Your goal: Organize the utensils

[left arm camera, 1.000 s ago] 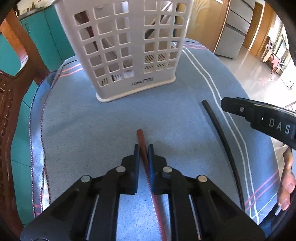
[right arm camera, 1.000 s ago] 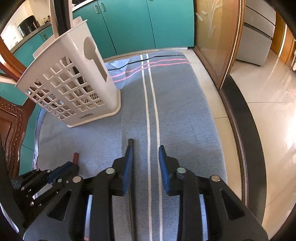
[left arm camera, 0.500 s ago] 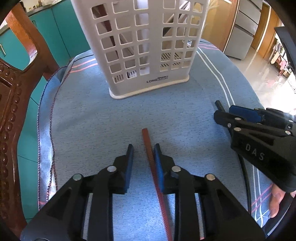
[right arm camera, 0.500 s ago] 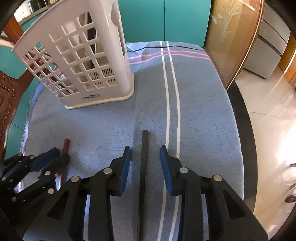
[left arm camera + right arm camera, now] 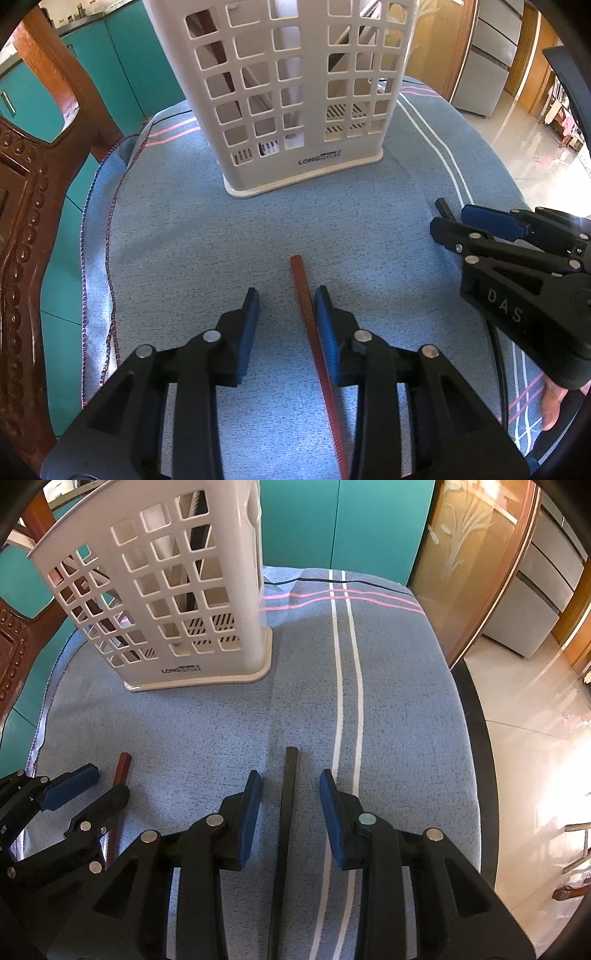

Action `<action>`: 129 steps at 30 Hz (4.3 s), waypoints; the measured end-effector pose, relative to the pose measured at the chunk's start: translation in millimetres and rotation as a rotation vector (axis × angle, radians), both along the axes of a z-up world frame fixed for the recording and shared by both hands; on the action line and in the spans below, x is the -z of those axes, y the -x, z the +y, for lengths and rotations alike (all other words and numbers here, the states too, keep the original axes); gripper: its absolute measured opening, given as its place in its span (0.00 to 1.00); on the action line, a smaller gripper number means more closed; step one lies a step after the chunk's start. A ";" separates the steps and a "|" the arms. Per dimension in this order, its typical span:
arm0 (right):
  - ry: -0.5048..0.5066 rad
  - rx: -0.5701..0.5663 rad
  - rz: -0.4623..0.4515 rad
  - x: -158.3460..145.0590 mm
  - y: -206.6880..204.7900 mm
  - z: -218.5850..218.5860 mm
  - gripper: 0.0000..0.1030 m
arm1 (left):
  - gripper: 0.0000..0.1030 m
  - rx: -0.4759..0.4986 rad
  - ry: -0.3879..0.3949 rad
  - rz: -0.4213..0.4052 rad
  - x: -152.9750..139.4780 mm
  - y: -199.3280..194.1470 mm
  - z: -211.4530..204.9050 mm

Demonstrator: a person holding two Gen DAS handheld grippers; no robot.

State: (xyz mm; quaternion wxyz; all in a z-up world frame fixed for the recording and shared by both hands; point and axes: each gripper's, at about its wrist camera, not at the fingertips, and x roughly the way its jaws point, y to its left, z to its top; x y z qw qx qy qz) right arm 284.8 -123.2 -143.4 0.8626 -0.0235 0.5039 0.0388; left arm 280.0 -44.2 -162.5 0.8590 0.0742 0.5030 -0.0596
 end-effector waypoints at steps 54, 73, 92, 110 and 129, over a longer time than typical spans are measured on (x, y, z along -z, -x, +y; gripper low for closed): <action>-0.416 0.058 -0.901 -292.5 81.6 -54.3 0.07 | 0.07 -0.206 0.390 -0.906 -285.4 56.4 77.4; -0.258 -0.029 -0.721 -218.4 20.4 -7.0 0.07 | 0.07 -0.159 0.249 -0.728 -208.4 -5.3 31.4; -0.263 -0.023 -0.642 -203.0 20.6 -7.2 0.16 | 0.11 -0.157 0.219 -0.652 -182.5 -3.2 27.1; -0.241 0.115 -0.802 -171.6 136.8 -68.9 0.97 | 0.83 -0.097 0.054 -0.747 -154.3 117.2 30.6; -0.125 0.052 -0.778 -126.9 223.2 -51.3 0.97 | 0.97 -0.153 0.138 -0.813 -124.6 204.6 51.6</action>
